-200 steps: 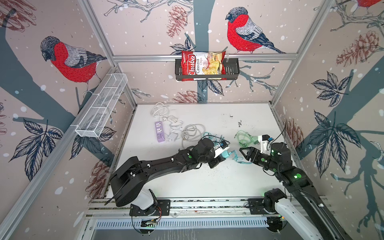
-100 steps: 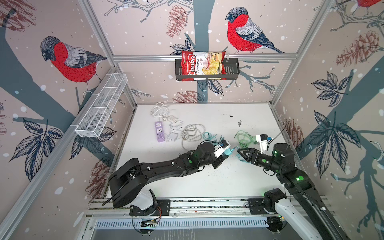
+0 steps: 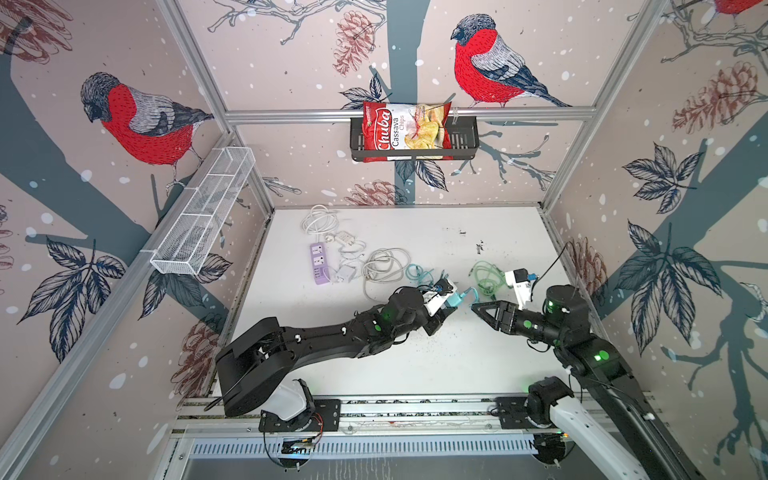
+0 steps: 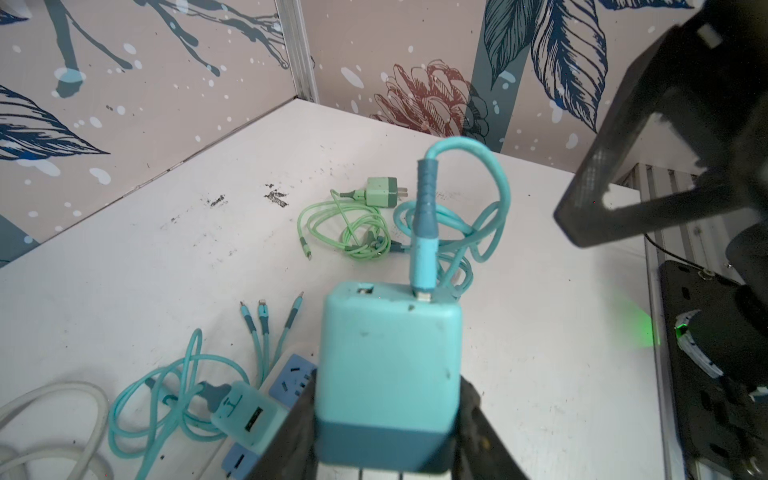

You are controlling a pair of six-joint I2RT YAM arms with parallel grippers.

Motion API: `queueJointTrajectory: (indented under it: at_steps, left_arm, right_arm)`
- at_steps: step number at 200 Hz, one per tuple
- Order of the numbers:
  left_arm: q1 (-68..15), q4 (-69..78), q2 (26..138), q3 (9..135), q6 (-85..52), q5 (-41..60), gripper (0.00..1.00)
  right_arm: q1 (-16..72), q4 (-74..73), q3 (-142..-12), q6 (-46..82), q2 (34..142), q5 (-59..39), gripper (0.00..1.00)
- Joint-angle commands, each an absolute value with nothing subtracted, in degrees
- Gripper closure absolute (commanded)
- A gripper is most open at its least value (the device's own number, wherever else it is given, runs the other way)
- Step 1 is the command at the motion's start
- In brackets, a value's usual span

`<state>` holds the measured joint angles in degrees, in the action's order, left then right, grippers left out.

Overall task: Insert the plug
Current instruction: 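Lift the teal charger with the left gripper while the right gripper approaches it, then close the right gripper on the teal charger held by the left gripper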

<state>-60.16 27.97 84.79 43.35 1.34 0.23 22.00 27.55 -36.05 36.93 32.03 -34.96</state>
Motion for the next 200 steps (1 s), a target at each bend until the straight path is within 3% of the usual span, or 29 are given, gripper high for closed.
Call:
queueJointTrajectory:
  at_steps: [1, 82, 200]
  left_arm:
    - [-60.03, 36.48, 84.57, 41.49, 1.43, -0.11, 0.76]
    - [-59.66, 42.16, 83.52, 37.48, 2.53, 1.39, 0.76]
    - [-59.68, 46.28, 82.9, 33.89, 2.79, 3.43, 0.77]
  right_arm:
    - [23.21, 26.55, -36.07, 34.47, 33.09, -35.97, 0.47]
    - [31.21, 27.76, -41.12, 28.7, 45.56, -26.08, 0.52]
    - [31.3, 30.34, -50.21, 22.27, 56.31, -28.87, 0.53]
